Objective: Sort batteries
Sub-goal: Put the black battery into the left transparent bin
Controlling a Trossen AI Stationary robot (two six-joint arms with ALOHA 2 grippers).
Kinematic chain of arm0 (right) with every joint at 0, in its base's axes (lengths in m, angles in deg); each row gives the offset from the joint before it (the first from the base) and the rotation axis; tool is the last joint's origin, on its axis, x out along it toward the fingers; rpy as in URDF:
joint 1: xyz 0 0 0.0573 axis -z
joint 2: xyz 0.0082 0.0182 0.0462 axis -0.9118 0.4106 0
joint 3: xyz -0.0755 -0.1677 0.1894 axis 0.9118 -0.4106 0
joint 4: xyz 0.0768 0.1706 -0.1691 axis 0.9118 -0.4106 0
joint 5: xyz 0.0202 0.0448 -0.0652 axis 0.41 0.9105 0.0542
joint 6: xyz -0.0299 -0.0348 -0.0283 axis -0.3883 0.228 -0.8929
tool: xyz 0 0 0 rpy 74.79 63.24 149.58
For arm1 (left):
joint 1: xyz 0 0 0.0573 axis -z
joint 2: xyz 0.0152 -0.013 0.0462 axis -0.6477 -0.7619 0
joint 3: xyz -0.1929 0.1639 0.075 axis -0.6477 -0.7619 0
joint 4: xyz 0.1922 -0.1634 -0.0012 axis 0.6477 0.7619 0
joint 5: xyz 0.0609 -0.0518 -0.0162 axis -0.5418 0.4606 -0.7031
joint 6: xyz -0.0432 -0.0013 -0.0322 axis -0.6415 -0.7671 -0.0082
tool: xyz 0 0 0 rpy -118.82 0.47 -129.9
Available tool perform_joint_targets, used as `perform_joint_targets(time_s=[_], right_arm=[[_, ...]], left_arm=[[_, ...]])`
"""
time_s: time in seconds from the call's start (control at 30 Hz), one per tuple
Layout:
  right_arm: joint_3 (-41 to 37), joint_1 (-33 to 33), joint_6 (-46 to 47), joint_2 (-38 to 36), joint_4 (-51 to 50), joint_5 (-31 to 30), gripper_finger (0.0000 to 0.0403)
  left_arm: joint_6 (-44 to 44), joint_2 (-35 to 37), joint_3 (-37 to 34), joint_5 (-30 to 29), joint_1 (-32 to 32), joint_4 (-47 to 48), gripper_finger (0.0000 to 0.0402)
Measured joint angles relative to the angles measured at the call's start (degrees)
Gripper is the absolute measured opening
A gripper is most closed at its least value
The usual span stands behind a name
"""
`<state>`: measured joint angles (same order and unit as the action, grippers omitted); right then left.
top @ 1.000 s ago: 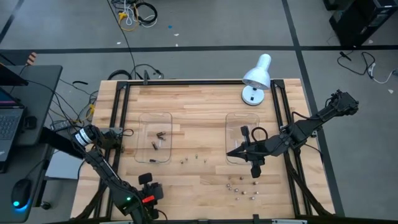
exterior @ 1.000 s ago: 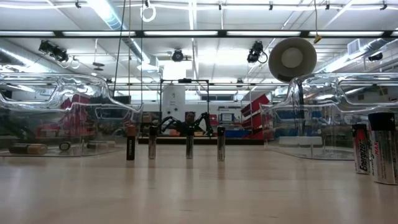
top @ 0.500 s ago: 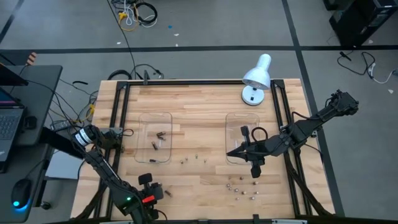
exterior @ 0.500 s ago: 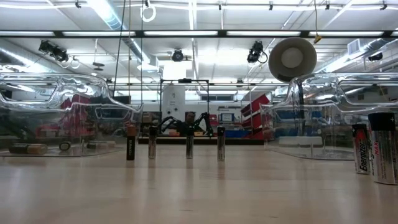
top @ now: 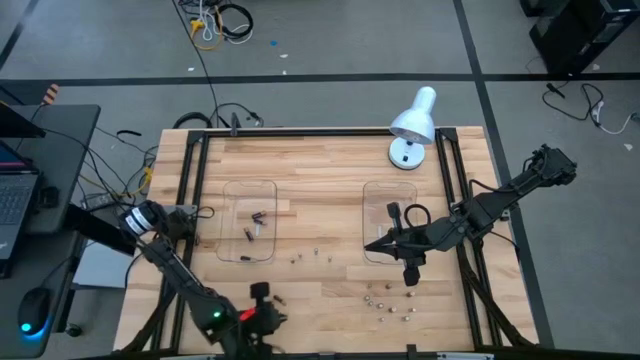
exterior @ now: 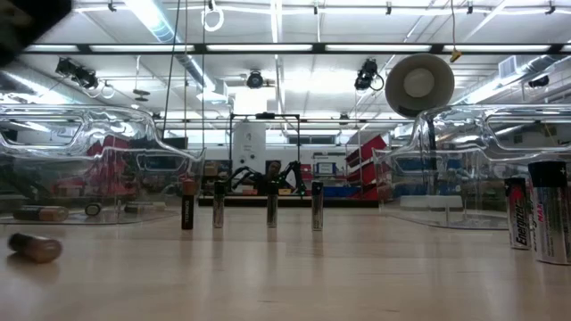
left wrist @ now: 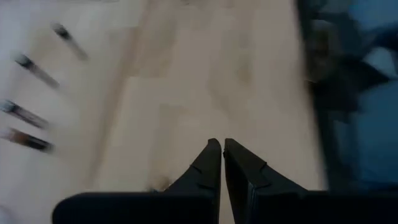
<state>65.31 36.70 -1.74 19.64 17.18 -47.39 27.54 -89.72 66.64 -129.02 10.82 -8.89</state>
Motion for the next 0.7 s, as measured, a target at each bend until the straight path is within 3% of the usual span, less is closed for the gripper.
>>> perform_joint_targets(time_s=[0.1,0.27,0.4,0.57,0.7], right_arm=[[0.0,0.0,0.0,0.0,-0.1,0.0,0.0003],[0.0,0.0,0.0,0.0,-0.2,0.0,0.0003],[0.0,0.0,0.0,0.0,-0.2,0.0,0.0003],[0.0,0.1,0.0,0.0,0.7,-1.3,0.0003],[0.1,1.5,0.8,1.9,8.1,-5.3,0.0003]], left_arm=[[-1.6,-1.3,0.0,-0.1,-3.5,2.7,0.0019],[-4.2,-3.0,0.0,7.8,-8.3,8.2,0.0019],[-3.6,-3.3,0.0,9.8,-10.0,9.2,0.0019],[4.8,-3.2,3.9,7.0,-9.4,10.3,0.0019],[6.5,-3.2,10.2,1.1,-8.6,23.6,0.0019]])
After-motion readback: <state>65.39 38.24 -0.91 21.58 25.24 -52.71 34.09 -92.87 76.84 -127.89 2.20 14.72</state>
